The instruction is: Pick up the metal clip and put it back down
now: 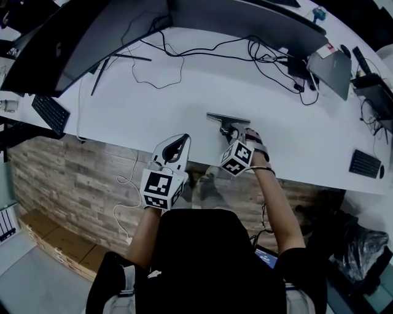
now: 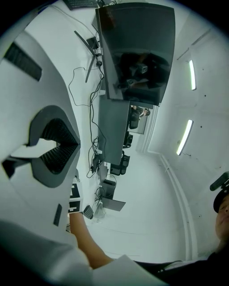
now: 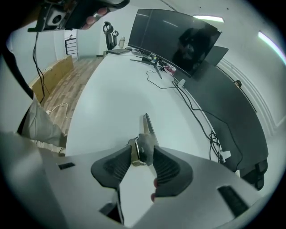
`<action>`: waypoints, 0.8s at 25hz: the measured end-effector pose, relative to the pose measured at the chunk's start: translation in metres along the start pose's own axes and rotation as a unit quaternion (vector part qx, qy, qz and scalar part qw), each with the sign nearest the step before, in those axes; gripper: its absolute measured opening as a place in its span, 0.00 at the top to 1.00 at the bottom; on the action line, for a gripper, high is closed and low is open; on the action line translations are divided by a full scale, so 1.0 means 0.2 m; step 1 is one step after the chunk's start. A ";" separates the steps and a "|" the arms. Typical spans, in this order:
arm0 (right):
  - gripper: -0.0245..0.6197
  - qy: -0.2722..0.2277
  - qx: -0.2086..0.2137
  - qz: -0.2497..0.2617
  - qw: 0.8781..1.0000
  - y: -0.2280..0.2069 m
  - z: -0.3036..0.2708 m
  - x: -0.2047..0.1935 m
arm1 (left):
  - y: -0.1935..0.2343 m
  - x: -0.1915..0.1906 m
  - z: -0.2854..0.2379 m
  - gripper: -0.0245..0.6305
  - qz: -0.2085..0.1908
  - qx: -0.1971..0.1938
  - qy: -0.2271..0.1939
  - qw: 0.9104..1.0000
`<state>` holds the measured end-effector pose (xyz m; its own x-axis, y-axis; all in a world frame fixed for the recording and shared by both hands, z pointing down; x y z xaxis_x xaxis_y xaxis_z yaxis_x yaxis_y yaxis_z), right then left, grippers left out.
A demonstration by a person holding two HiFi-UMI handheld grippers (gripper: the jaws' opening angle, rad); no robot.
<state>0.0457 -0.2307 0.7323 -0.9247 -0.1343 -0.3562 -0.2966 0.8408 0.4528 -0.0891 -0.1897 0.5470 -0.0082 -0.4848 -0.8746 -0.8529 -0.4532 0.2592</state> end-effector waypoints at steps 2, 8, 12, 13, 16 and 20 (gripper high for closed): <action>0.74 -0.001 -0.009 0.009 1.000 0.00 -0.02 0.00 | 0.01 -0.01 0.00 0.94 -0.002 0.005 0.002 1.000; 0.74 -0.001 -0.019 0.024 1.000 0.02 -0.05 0.00 | 0.04 -0.02 0.01 0.94 -0.004 0.013 0.004 1.000; 0.78 -0.004 -0.026 0.033 0.999 0.01 -0.05 0.01 | 0.04 -0.03 0.01 0.94 -0.002 0.015 0.004 1.000; 0.80 -0.004 -0.029 0.034 0.999 0.01 -0.05 0.01 | 0.03 -0.03 0.01 0.94 -0.002 0.014 0.004 1.000; 0.80 -0.002 -0.028 0.034 0.999 0.01 -0.05 0.02 | 0.04 -0.02 0.01 0.94 -0.006 0.016 0.002 1.000; 0.82 -0.007 -0.026 0.029 0.999 0.00 -0.04 0.03 | 0.03 -0.01 0.02 0.94 -0.005 0.017 0.000 1.000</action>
<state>0.0380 -0.2347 0.7362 -0.9372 -0.0792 -0.3397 -0.2555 0.8189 0.5139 -0.0971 -0.1894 0.5484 0.0008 -0.4795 -0.8775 -0.8701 -0.4328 0.2357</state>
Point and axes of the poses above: the fingertips, and each gripper's own axes: z backward along the fingers, y to its left, x out of its top, the point moved 1 cm from there along z, backward along the fingers, and after that the axes turned 9 degrees about -x, right-handed, at the moved point
